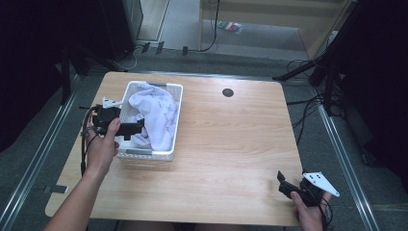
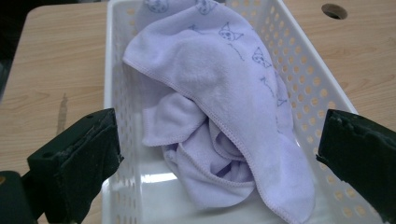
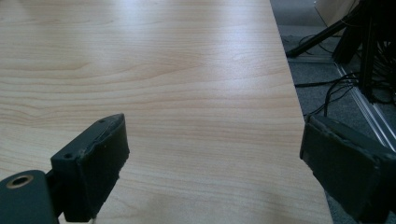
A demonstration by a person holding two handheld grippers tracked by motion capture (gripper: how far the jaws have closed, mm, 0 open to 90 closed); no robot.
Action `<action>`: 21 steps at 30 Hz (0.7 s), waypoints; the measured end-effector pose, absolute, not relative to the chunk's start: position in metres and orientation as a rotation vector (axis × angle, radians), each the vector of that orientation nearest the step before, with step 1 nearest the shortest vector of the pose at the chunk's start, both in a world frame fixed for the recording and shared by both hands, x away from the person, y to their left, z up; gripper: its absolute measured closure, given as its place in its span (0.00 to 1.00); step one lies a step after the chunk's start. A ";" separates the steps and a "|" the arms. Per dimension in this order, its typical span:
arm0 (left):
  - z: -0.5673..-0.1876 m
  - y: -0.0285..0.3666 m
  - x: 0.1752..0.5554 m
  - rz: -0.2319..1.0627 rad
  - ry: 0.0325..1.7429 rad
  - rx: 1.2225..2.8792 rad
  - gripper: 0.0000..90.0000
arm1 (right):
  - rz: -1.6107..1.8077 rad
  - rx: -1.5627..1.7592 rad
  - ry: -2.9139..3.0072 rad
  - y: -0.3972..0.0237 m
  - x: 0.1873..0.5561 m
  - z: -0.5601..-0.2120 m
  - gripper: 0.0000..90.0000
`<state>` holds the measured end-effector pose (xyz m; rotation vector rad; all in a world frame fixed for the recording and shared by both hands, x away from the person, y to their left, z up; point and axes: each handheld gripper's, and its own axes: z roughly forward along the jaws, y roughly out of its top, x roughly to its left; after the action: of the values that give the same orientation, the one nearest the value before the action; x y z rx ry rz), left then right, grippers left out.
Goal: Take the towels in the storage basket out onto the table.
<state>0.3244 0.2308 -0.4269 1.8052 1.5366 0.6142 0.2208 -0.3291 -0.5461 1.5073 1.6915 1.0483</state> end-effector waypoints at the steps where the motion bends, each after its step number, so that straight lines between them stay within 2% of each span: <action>1: -0.427 0.230 0.327 0.612 1.538 1.809 0.00 | 1.048 1.507 1.692 -0.329 0.221 -0.546 0.09; 21: -0.454 0.212 0.396 0.446 1.660 1.909 0.00 | 1.056 1.501 1.695 -0.330 0.221 -0.546 0.09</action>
<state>0.3965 0.2116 -0.4541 1.9086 1.6600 0.4457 0.2212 -0.3298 -0.5463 1.5011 1.6946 1.0559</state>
